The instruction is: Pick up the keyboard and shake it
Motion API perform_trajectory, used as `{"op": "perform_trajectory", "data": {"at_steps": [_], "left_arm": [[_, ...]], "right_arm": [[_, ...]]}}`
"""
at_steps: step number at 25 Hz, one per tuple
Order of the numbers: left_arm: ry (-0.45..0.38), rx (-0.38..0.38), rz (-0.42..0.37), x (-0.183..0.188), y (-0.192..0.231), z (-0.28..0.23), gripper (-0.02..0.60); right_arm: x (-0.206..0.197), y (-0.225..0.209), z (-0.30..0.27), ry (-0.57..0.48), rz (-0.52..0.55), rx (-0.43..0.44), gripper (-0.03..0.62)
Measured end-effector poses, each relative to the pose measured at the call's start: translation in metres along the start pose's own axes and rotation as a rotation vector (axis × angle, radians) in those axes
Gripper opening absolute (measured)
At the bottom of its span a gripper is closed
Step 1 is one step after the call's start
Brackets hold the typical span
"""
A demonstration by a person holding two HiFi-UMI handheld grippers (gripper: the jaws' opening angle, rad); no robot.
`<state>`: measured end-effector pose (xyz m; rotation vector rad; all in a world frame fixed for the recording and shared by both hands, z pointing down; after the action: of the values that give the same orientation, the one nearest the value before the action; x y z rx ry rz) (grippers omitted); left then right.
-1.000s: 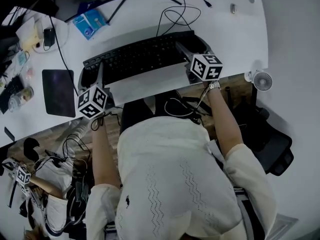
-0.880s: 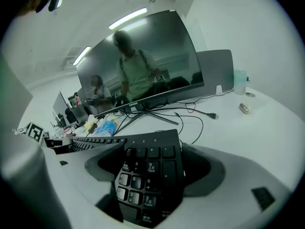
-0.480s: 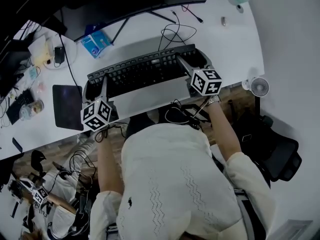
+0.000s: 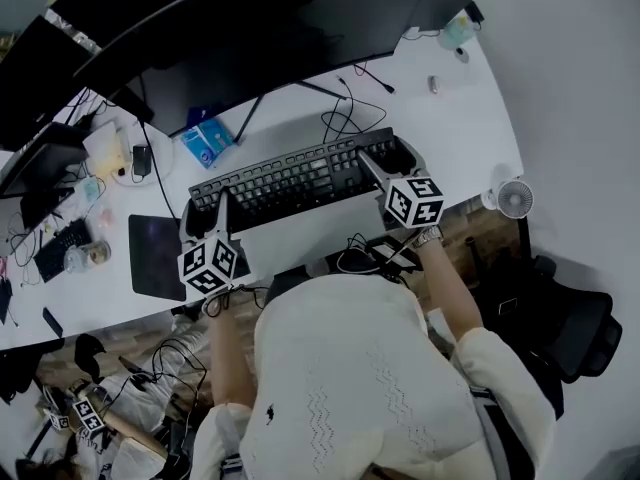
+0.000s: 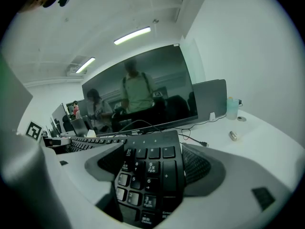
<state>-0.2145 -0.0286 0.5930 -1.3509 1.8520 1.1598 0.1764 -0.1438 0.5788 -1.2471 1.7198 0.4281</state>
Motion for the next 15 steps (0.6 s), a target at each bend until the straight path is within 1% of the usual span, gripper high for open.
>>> {"op": "perform_trajectory", "data": {"at_steps": [9,15], "left_arm": [[-0.051,-0.024,-0.029,0.025,-0.012,0.008,0.327],[-0.077,-0.024,-0.044,0.04,-0.02,0.013,0.327]], "right_arm": [[0.021,0.001,0.015,-0.065,0.006,-0.002,0.365],[0.034,0.003,0.022,-0.095,0.008,-0.001,0.367]]}}
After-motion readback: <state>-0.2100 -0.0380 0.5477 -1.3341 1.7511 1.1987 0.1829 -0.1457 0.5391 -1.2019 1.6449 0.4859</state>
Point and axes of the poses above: the fingertips, and each gripper's own axes: z backward along the fingers, y to its left, x out of its top, the point moved 7 cm from there along z, backward along the fingers
